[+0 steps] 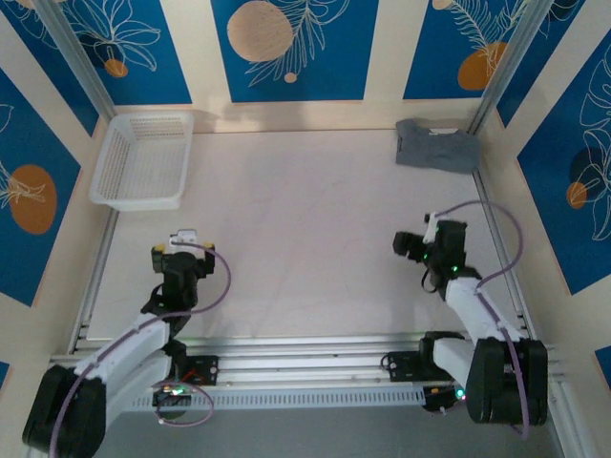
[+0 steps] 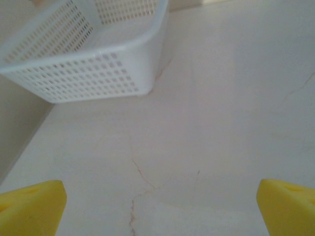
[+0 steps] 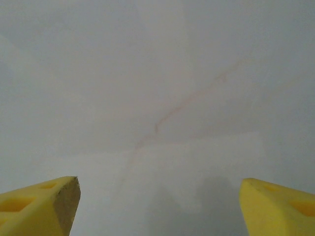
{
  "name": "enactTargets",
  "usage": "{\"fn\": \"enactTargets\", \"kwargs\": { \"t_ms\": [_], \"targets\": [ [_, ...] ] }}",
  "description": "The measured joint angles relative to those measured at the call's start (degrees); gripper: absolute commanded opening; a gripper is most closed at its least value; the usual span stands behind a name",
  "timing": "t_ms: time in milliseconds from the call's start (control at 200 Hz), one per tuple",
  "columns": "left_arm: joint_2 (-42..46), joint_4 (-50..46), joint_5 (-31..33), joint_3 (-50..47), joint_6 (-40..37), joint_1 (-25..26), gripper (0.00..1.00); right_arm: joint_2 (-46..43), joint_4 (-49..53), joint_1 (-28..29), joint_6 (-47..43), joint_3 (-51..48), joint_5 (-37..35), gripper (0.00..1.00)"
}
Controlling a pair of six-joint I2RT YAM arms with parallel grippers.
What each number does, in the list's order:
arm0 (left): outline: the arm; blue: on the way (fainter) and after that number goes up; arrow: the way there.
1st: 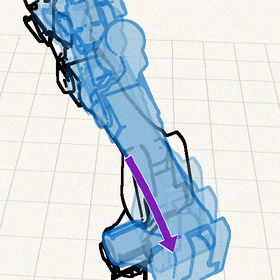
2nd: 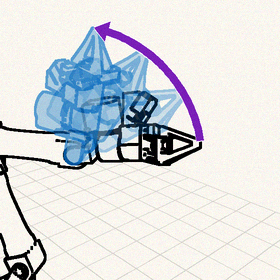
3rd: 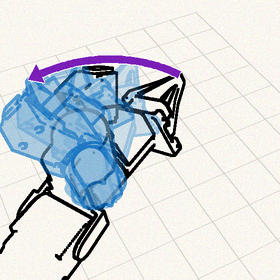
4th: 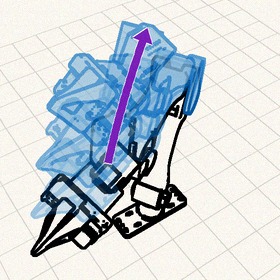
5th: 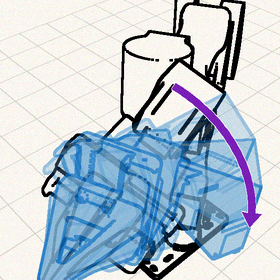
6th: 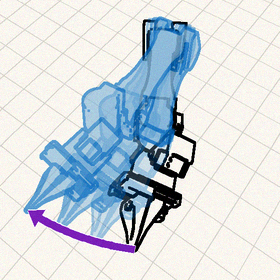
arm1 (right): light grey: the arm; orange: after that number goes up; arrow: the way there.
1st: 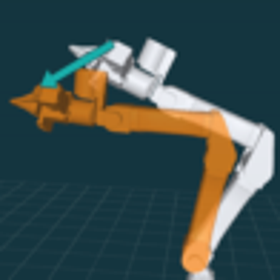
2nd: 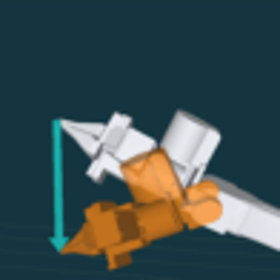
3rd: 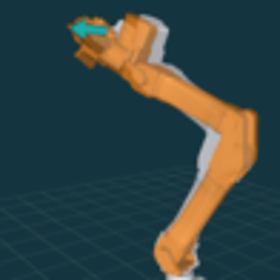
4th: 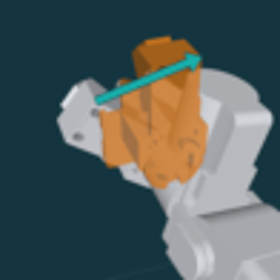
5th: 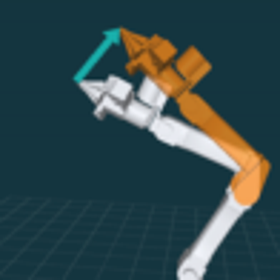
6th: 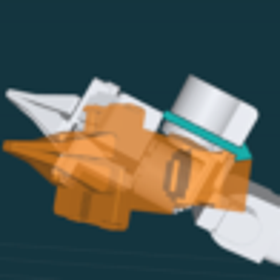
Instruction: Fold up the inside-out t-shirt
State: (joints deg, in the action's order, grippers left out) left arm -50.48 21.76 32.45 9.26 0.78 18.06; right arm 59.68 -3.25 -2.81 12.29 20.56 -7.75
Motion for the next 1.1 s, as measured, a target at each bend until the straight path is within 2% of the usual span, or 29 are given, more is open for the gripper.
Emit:
{"fn": "enactTargets", "kwargs": {
  "t_ms": [75,185,315,355,390,430,595,815,1100],
  "targets": [
    [-6.23,5.7,-2.89,0.02,-0.57,-2.58,0.99,5.46,-6.75,0.76,-0.63,-3.15,-1.25,0.85],
    [-16.41,13.38,-7.02,1.55,-1.25,-6.05,0.99,13.97,-16.83,2.43,-2.32,-1.27,-3.26,0.87],
    [-27.3,21.27,-12.9,5.73,-1.62,-9.7,0.99,24.96,-36.5,4.92,-4.09,0.15,-4.24,0.89],
    [-31.3,24.44,-15.08,7.23,-1.66,-10.82,0.99,27.32,-37.75,5.07,-4.26,0.7,-4.15,0.9],
    [-34.67,27.19,-16.59,8.33,-1.62,-11.69,0.99,28.15,-38.91,4.72,-4.04,0.46,-3.61,1.0],
    [-36.87,27.04,-17.7,9.44,-1.53,-12.41,0.99,28.5,-41.2,3.98,-3.78,0.0,-3.23,0.99],
    [-37.75,27.1,-18.99,11.13,-1.36,-12.81,0.99,28.24,-44.44,3.41,-4.24,0.07,-3.43,0.99],
    [-37.75,26.69,-22.01,12.22,-1.46,-12.81,0.99,28.28,-44.22,3.34,-5.33,1.14,0.48,0.99],
    [-37.75,26.64,-23.47,12.24,-1.86,-12.81,0.99,28.28,-43.65,3.06,-5.4,1.68,2.19,0.99]
  ]
}}
